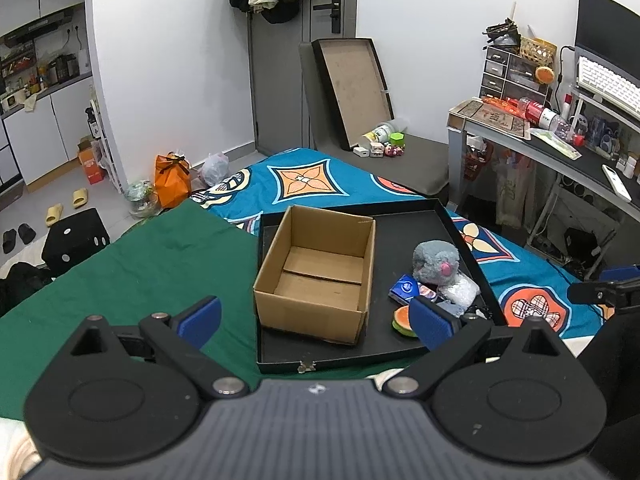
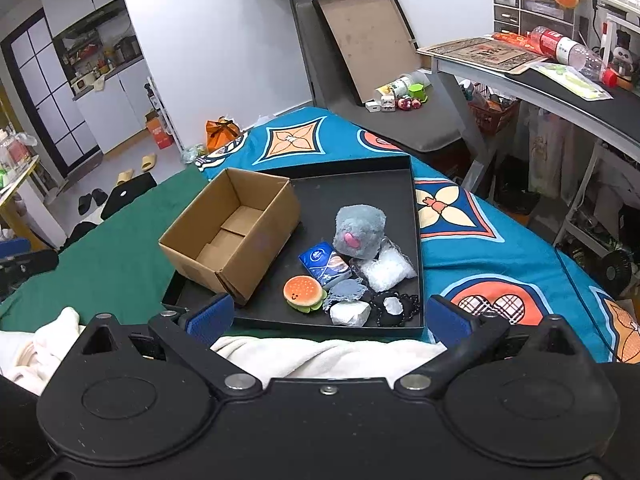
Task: Organize soft objects
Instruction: 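Move both tools toward the tray of soft items, then hold the cardboard box wall with the left gripper while the right gripper grasps the grey plush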
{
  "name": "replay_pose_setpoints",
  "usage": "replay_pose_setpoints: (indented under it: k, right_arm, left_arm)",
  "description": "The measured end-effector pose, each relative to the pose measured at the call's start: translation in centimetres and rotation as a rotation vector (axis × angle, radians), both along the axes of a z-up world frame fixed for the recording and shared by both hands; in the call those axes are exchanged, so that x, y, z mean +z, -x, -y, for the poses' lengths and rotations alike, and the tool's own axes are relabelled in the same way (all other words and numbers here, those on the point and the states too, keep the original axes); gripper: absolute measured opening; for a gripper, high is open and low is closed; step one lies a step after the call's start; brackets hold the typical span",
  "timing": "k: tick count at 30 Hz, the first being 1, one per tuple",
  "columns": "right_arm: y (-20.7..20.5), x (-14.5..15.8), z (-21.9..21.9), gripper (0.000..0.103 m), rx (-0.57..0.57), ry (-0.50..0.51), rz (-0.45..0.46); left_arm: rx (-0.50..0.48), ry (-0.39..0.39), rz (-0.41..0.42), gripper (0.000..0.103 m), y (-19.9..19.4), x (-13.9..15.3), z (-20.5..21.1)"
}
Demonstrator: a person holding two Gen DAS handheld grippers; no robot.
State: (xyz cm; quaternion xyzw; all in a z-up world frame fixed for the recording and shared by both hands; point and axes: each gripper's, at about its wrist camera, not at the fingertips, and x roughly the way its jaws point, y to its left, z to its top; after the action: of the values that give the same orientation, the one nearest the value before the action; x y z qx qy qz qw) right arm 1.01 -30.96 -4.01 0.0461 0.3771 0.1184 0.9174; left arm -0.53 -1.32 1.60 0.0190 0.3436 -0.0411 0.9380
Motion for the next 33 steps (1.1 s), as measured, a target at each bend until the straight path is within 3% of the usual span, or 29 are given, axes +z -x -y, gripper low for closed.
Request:
replay_pose_setpoints:
  k: [19,33]
  right_arm:
    - [-4.8,-2.8,0.4,0.103,-0.009,-0.041,0.017]
    - [-9.2,-6.3,0.9,0.094,0.006,-0.097,-0.074]
  left_arm:
    - [0.022,-0.004,-0.045,0.099,-5.0,-3.3,-2.6]
    - [0.040,-0.016,-0.094,0.098,-9.5,-6.7,-2.9]
